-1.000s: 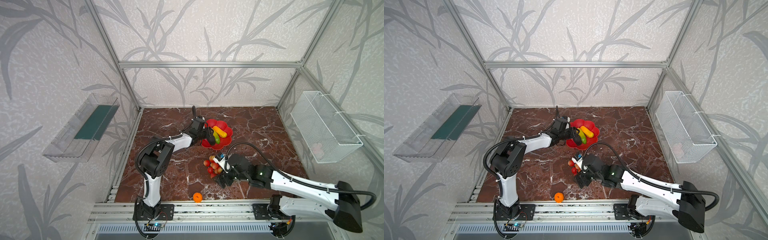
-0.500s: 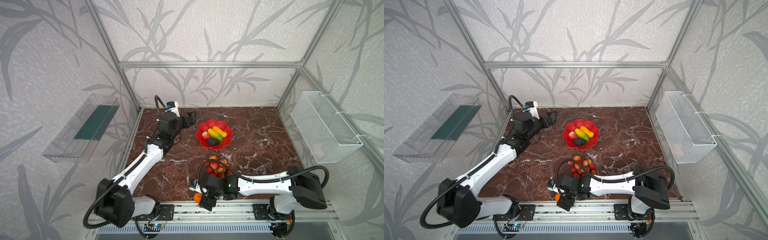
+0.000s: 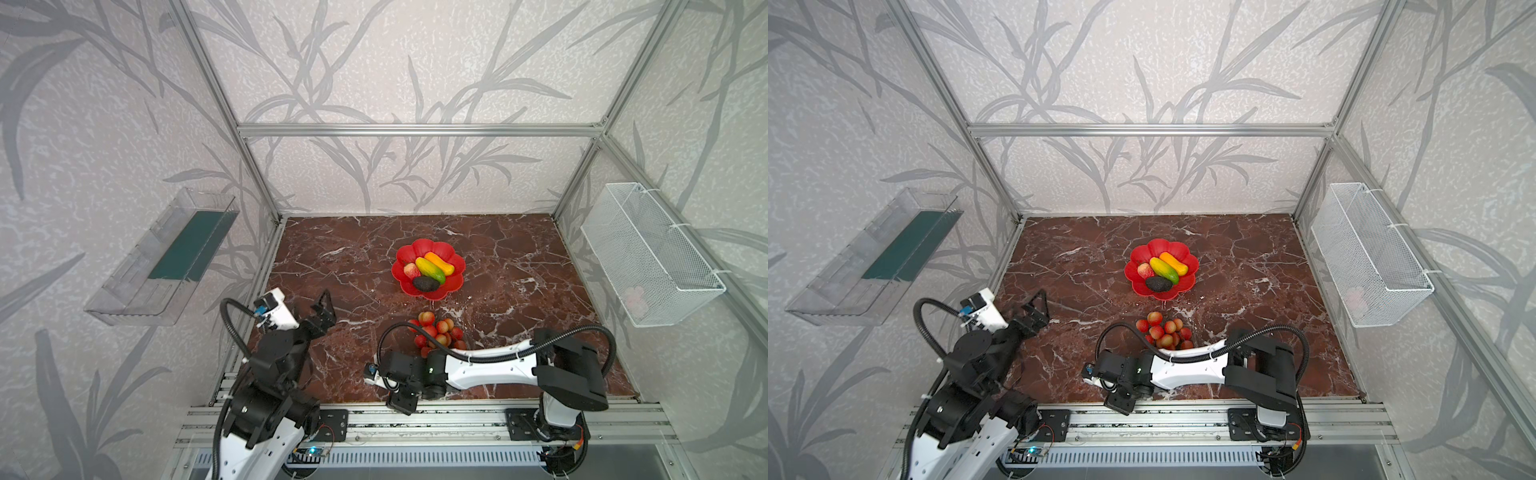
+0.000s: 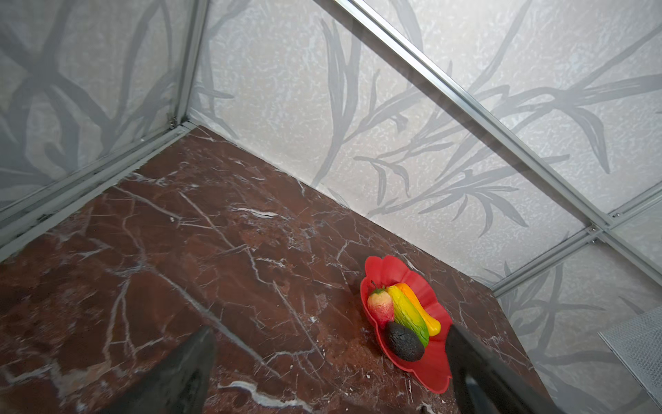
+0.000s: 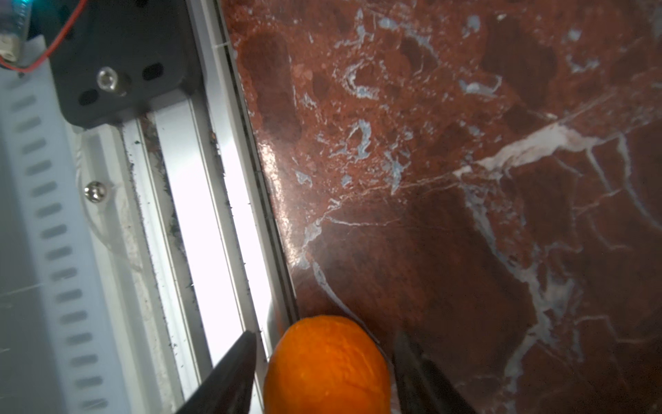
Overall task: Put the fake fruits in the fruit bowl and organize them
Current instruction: 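Drop the orange tangerine into the plate with the right gripper while the left withdraws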
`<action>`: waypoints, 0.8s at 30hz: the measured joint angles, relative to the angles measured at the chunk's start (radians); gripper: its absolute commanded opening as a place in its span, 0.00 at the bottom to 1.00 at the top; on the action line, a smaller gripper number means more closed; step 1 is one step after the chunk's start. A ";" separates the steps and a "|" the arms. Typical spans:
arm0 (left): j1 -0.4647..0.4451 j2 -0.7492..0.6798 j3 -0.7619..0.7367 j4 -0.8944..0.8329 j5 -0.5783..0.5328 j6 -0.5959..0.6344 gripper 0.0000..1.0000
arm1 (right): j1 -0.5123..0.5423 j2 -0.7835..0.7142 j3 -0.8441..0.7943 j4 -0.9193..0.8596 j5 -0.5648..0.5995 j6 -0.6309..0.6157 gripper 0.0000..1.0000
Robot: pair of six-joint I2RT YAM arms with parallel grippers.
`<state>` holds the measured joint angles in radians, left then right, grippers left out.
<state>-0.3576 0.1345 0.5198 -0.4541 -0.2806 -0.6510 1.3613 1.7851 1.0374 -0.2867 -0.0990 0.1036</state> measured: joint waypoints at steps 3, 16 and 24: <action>0.000 -0.122 -0.013 -0.113 -0.009 -0.036 1.00 | -0.006 0.000 0.003 -0.013 0.035 0.006 0.38; 0.001 0.093 -0.084 -0.044 0.185 -0.049 0.97 | -0.422 -0.256 0.052 0.001 0.143 0.006 0.36; 0.001 0.092 -0.084 -0.024 0.233 -0.056 0.96 | -0.696 -0.088 0.252 0.068 0.131 -0.020 0.38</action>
<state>-0.3569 0.2268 0.4362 -0.4782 -0.0479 -0.7071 0.6655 1.6974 1.2896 -0.2184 0.0322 0.0837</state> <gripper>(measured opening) 0.965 0.410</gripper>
